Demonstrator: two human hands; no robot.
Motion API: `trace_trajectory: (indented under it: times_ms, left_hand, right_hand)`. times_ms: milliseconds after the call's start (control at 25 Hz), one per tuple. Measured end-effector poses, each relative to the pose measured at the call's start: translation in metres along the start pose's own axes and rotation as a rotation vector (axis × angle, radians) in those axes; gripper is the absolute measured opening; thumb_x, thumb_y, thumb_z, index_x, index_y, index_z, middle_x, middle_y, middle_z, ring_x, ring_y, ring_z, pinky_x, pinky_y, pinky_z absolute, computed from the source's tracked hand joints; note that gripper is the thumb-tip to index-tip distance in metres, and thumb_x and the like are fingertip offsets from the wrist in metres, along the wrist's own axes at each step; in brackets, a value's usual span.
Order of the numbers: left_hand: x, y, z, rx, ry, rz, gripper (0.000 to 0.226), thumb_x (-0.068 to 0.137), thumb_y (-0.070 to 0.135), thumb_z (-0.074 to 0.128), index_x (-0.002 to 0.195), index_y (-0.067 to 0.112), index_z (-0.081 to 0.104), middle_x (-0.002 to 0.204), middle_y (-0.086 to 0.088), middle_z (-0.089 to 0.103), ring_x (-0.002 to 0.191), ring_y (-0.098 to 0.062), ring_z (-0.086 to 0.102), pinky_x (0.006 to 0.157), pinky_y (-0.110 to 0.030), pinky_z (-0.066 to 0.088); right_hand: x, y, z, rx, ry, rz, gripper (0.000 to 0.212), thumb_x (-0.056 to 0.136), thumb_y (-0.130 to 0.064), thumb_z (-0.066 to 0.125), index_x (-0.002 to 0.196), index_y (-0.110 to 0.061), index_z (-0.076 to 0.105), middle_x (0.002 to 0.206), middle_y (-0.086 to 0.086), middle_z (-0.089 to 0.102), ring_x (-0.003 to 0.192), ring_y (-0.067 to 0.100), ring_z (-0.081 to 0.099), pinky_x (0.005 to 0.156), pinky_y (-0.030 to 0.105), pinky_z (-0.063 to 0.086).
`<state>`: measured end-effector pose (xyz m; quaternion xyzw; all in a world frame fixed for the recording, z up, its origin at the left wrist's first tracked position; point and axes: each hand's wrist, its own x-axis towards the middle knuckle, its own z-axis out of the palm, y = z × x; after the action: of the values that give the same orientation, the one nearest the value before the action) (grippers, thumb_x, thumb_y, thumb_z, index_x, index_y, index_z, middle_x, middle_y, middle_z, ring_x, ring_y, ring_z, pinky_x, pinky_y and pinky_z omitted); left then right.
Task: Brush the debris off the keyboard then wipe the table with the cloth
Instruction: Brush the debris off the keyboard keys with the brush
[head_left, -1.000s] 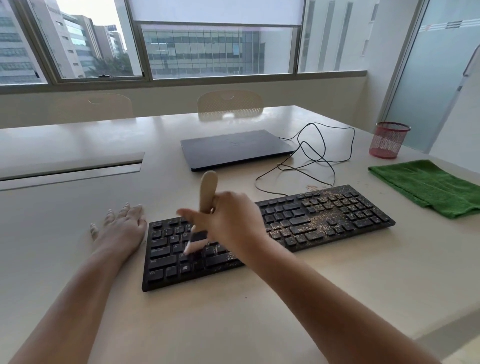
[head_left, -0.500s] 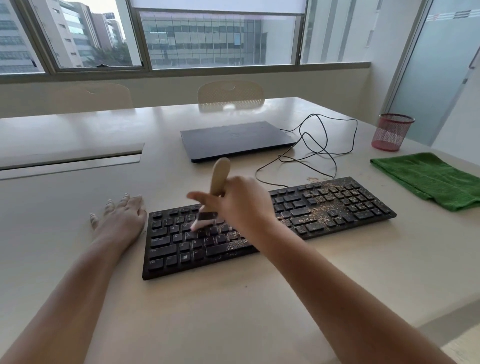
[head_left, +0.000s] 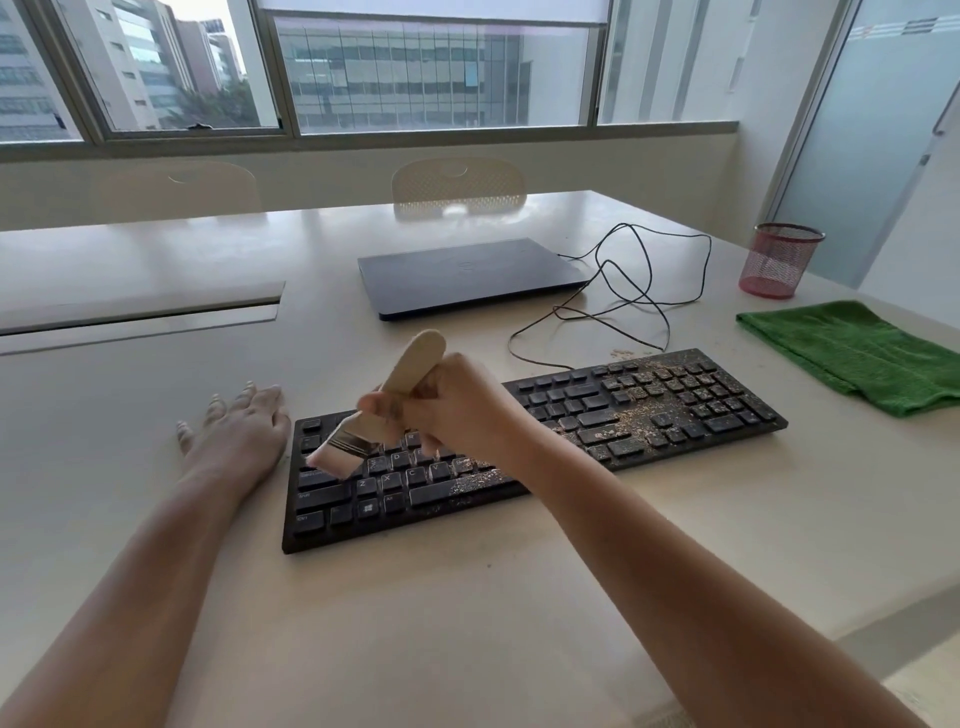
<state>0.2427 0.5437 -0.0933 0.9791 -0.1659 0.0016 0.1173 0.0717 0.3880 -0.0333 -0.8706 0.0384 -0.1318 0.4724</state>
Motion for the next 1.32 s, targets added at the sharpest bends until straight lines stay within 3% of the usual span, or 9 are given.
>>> trace_trajectory:
  times_ms: [200, 320, 440, 600, 720, 920, 1000, 1120, 1320]
  left_hand:
    - [-0.001, 0.001, -0.001, 0.001, -0.009, 0.002, 0.048, 0.101, 0.036, 0.022, 0.148, 0.028, 0.023, 0.158, 0.003, 0.013, 0.146, -0.026, 0.009, 0.115, -0.053, 0.004]
    - [0.001, 0.0, 0.0, 0.001, -0.009, 0.004, 0.048, 0.101, 0.036, 0.022, 0.148, 0.028, 0.023, 0.158, 0.003, 0.013, 0.146, -0.026, 0.009, 0.115, -0.053, 0.004]
    - [0.001, -0.001, 0.0, -0.005, -0.006, 0.003, 0.048, 0.101, 0.036, 0.023, 0.148, 0.028, 0.024, 0.158, 0.003, 0.013, 0.146, -0.026, 0.009, 0.115, -0.053, 0.004]
    - [0.0, -0.001, 0.001, -0.001, -0.008, 0.006, 0.047, 0.101, 0.036, 0.023, 0.148, 0.028, 0.025, 0.158, 0.003, 0.013, 0.146, -0.026, 0.009, 0.115, -0.053, 0.004]
    - [0.0, -0.001, 0.001, -0.006, -0.008, 0.004, 0.047, 0.101, 0.036, 0.023, 0.147, 0.028, 0.025, 0.158, 0.004, 0.014, 0.146, -0.025, 0.008, 0.115, -0.053, 0.004]
    - [0.001, -0.002, 0.002, -0.001, -0.008, 0.007, 0.047, 0.101, 0.036, 0.024, 0.147, 0.028, 0.026, 0.158, 0.003, 0.014, 0.145, -0.026, 0.01, 0.115, -0.053, 0.005]
    - [0.001, -0.002, 0.003, -0.001, -0.003, 0.003, 0.046, 0.101, 0.036, 0.024, 0.146, 0.029, 0.026, 0.158, 0.004, 0.015, 0.145, -0.026, 0.01, 0.115, -0.053, 0.005]
    - [0.003, -0.002, 0.002, -0.003, -0.001, 0.007, 0.047, 0.101, 0.036, 0.024, 0.146, 0.028, 0.026, 0.158, 0.003, 0.015, 0.145, -0.026, 0.01, 0.114, -0.053, 0.005]
    - [0.002, -0.001, 0.002, -0.004, -0.003, 0.005, 0.047, 0.101, 0.036, 0.024, 0.147, 0.028, 0.026, 0.158, 0.003, 0.014, 0.145, -0.026, 0.01, 0.115, -0.053, 0.005]
  right_hand:
    - [-0.001, 0.004, -0.04, -0.239, 0.048, 0.004, 0.026, 0.086, -0.035, 0.063, 0.08, -0.011, 0.068, 0.058, -0.009, 0.059, 0.036, -0.003, 0.047, 0.038, 0.008, 0.031]
    - [-0.002, -0.001, -0.036, -0.101, 0.015, -0.024, 0.018, 0.088, -0.025, 0.061, 0.093, -0.009, 0.07, 0.066, -0.014, 0.059, 0.041, -0.007, 0.049, 0.041, 0.01, 0.036]
    - [-0.003, -0.007, -0.007, -0.102, -0.05, -0.079, 0.026, 0.089, -0.027, 0.06, 0.103, -0.008, 0.068, 0.07, -0.007, 0.062, 0.043, -0.001, 0.046, 0.043, 0.013, 0.035]
    - [-0.003, -0.001, -0.029, -0.43, 0.154, -0.03, 0.032, 0.094, -0.035, 0.05, 0.112, -0.012, 0.062, 0.095, 0.003, 0.071, 0.053, 0.005, 0.051, 0.052, 0.02, 0.044]
    - [-0.005, -0.004, -0.022, -0.312, 0.191, -0.047, 0.031, 0.095, -0.033, 0.047, 0.116, -0.014, 0.06, 0.099, 0.004, 0.07, 0.055, 0.009, 0.057, 0.05, 0.023, 0.048]
    - [-0.005, -0.007, 0.003, -0.432, 0.104, -0.106, 0.034, 0.099, -0.034, 0.04, 0.111, -0.009, 0.058, 0.09, 0.01, 0.071, 0.053, 0.018, 0.06, 0.051, 0.033, 0.053]
    - [-0.005, -0.005, -0.001, -0.419, 0.139, -0.109, 0.033, 0.1, -0.034, 0.039, 0.103, -0.008, 0.059, 0.083, 0.008, 0.07, 0.047, 0.013, 0.054, 0.046, 0.027, 0.048]
    - [-0.004, -0.007, -0.002, -0.374, 0.182, -0.129, 0.033, 0.1, -0.033, 0.038, 0.115, -0.01, 0.058, 0.091, 0.006, 0.07, 0.044, 0.008, 0.048, 0.042, 0.02, 0.039]
    - [-0.006, -0.009, -0.004, -0.54, 0.148, -0.096, 0.034, 0.1, -0.033, 0.034, 0.118, -0.012, 0.055, 0.078, -0.001, 0.067, 0.046, 0.007, 0.052, 0.045, 0.023, 0.049]
